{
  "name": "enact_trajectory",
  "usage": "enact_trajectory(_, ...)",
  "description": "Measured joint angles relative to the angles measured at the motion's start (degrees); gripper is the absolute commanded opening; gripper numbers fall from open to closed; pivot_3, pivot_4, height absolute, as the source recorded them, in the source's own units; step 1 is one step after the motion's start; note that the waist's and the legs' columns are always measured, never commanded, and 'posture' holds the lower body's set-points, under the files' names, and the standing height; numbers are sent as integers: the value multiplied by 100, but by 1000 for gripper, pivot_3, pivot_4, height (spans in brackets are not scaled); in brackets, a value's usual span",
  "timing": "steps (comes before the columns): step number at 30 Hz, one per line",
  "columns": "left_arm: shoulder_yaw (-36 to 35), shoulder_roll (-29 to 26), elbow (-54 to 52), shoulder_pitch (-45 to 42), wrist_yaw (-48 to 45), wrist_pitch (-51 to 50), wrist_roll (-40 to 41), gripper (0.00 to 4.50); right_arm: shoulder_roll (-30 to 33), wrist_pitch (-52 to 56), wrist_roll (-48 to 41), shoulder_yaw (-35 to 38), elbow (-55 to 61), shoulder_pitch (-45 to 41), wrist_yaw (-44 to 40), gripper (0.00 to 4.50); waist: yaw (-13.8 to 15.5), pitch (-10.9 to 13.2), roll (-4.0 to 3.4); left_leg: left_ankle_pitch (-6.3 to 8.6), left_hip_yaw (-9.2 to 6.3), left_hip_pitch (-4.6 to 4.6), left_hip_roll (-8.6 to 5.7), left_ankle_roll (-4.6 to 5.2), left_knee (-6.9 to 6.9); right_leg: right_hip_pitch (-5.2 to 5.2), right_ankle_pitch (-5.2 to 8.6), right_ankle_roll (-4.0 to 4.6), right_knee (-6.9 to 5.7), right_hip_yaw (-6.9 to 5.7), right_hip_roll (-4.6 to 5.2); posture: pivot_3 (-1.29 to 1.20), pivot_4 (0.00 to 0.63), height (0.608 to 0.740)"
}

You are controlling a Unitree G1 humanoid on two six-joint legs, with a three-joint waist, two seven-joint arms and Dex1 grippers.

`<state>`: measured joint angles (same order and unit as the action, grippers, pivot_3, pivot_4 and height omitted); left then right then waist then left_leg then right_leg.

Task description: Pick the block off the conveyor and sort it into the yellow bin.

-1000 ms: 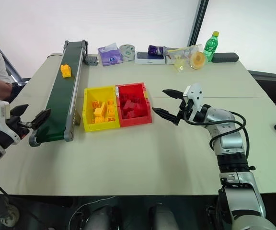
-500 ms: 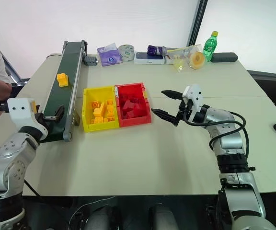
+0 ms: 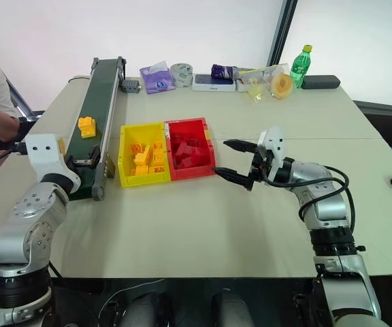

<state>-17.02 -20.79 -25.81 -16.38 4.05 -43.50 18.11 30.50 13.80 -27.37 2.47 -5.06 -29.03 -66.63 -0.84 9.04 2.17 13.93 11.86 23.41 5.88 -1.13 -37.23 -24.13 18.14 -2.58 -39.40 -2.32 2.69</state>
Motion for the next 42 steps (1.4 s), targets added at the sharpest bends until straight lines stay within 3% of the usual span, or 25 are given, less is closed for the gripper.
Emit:
enact_trajectory(21, -144, 546, 160, -132, 392, -153, -436, 4453, 2, 27, 11, -14, 71, 7, 12, 4500, 3, 0, 1, 0, -2, 0, -1, 0, -1, 2, 0, 0, 0, -1, -2, 0, 150, 740)
enact_trajectory(24, -232, 686, 214, -132, 340, -279, -309, 3669, 1, -17, 17, -14, 26, -5, 33, 4500, 5, 0, 1, 0, -2, 0, -2, 0, -2, 2, 0, 0, 0, -1, -1, 0, 150, 740)
enact_trajectory(28, -391, 870, 205, -140, 438, -488, -239, 1620, -1, -86, 24, -14, -65, -72, 55, 4500, 2, 0, 1, 0, -4, 0, -2, 0, -2, 2, 0, 0, 0, -1, -2, 0, 150, 740)
enact_trajectory(29, -445, 881, 192, -147, 480, -514, -237, 1297, 1, -119, 26, -12, -96, -86, 58, 4500, 1, -1, 2, 0, -5, -1, -1, 0, -2, 3, 0, 0, 0, -1, -2, 0, 150, 740)
enact_trajectory(36, -581, 736, 153, -273, 430, -501, -255, 1337, 0, -245, 84, -7, -251, -124, 81, 4500, 2, -1, 2, 0, -5, -1, -1, 0, -2, 3, 0, 0, 0, -2, -3, 0, 150, 740)
enact_trajectory(40, -428, 461, 23, -573, 3, -301, -168, 1337, -12, -289, 136, -7, -308, -168, 89, 4500, 13, -1, 2, 0, -4, -1, -5, 0, -2, 6, 0, -1, 1, -2, 0, 0, 150, 740)
enact_trajectory(42, -316, 152, 27, -578, -676, -207, 145, 1337, -16, -299, 136, -5, -309, -203, 92, 4500, 3, -1, 2, 0, -5, -1, -2, 0, 0, 5, 0, 0, 0, -4, -3, 0, 150, 740)
